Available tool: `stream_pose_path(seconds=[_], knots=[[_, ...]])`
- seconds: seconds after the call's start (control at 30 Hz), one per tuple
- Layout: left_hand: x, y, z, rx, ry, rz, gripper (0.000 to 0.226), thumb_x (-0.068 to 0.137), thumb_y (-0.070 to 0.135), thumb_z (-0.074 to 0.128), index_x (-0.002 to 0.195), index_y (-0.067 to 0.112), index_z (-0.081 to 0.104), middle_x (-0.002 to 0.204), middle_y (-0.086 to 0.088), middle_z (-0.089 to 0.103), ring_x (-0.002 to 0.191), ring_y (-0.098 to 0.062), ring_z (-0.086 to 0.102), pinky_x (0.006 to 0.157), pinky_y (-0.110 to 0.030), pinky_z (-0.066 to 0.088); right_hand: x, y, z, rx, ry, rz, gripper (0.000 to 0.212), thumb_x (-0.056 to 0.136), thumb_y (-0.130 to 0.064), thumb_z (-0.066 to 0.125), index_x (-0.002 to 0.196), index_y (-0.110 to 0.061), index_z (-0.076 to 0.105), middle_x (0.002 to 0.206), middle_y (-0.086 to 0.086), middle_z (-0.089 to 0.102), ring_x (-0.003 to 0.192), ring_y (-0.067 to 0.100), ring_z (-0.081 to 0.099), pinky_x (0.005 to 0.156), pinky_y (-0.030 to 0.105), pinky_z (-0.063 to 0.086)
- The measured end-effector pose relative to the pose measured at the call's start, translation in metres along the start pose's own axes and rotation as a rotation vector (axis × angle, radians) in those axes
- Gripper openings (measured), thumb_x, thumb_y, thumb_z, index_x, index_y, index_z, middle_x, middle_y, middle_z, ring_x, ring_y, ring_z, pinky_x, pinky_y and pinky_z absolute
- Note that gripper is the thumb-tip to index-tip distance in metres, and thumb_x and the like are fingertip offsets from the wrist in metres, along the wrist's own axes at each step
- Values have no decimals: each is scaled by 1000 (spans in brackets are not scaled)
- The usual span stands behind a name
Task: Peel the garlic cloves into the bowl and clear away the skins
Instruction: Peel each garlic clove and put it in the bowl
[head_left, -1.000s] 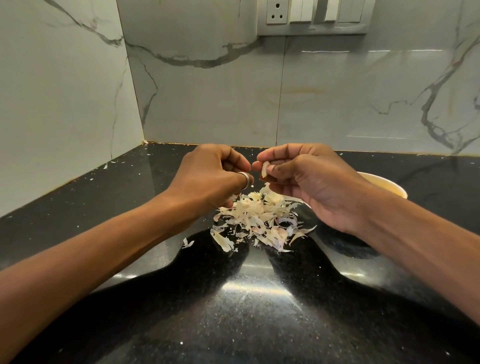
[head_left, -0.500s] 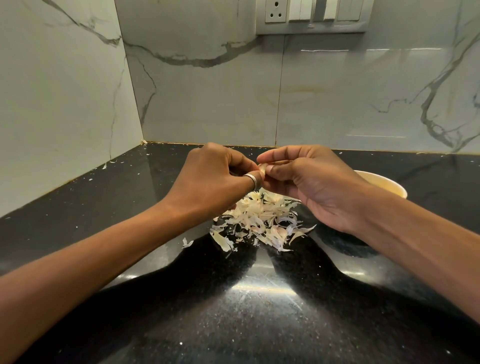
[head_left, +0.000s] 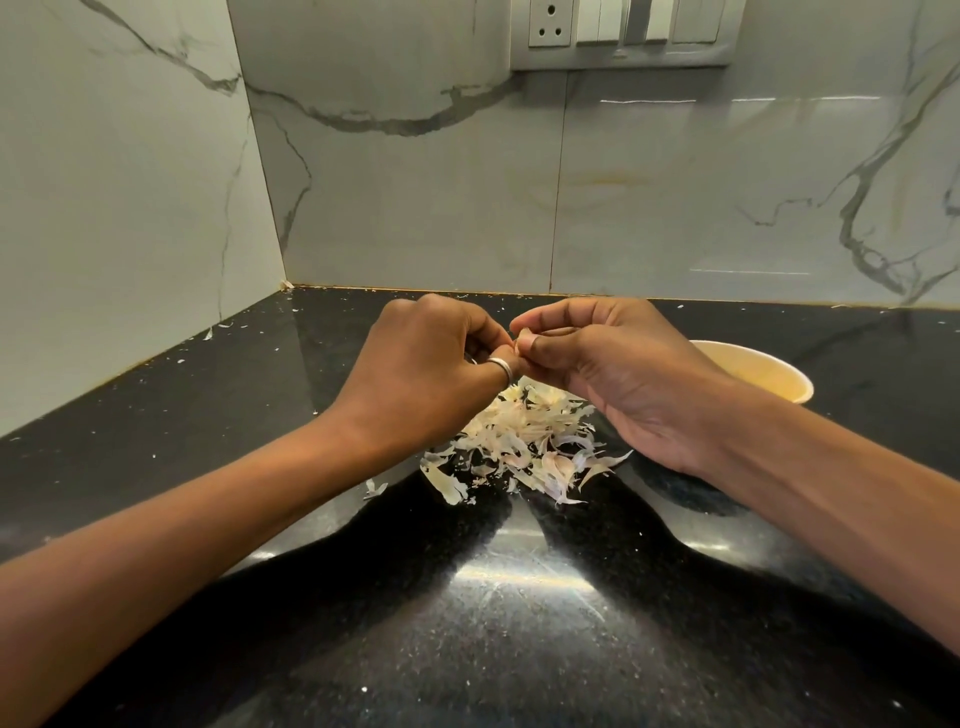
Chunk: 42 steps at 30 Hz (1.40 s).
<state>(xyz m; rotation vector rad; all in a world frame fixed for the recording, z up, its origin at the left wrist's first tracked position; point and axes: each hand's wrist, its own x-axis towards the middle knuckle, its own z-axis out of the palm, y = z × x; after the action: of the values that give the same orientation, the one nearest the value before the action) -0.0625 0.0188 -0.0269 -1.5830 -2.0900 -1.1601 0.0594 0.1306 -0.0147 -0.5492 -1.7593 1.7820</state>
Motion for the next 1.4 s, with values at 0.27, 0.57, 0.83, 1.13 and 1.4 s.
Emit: stream_pose_path(seconds=[0.27,0.57,0.83,1.13,1.4], knots=[[0,-2,3,35,-13,-6,6,87,30,74,83,25,74,66,17,65,60,5,60,57,-15,49,-1,0,0,-34,-3,40,15,92,10,65,101,2,73,99,18,73,82,19,71,75,26,63],[1,-1,0,-33,-10,-79,6,86,31,69,82,27,73,68,12,67,60,0,63,63,-31,57,0,-3,-4,67,-46,70,19,93,16,57,105,6,70,92,16,73,76,16,71,68,22,60],[2,-2,1,-224,-88,-199,7,92,18,70,95,20,76,76,0,73,64,-11,71,51,-25,58,0,-2,-3,67,-63,59,21,94,15,56,99,2,71,94,17,75,82,19,72,73,24,63],[5,-4,0,-301,-111,-269,14,91,25,75,100,15,77,75,-2,74,65,-12,72,55,-28,60,-1,-1,-2,51,-71,22,18,91,15,61,98,2,72,98,19,75,88,22,75,81,29,63],[5,-3,-2,-302,-122,-285,12,93,22,73,102,15,76,74,1,72,61,-5,70,56,-25,59,-2,-2,-2,53,-79,10,18,89,16,63,98,3,71,93,19,75,82,21,76,82,31,63]])
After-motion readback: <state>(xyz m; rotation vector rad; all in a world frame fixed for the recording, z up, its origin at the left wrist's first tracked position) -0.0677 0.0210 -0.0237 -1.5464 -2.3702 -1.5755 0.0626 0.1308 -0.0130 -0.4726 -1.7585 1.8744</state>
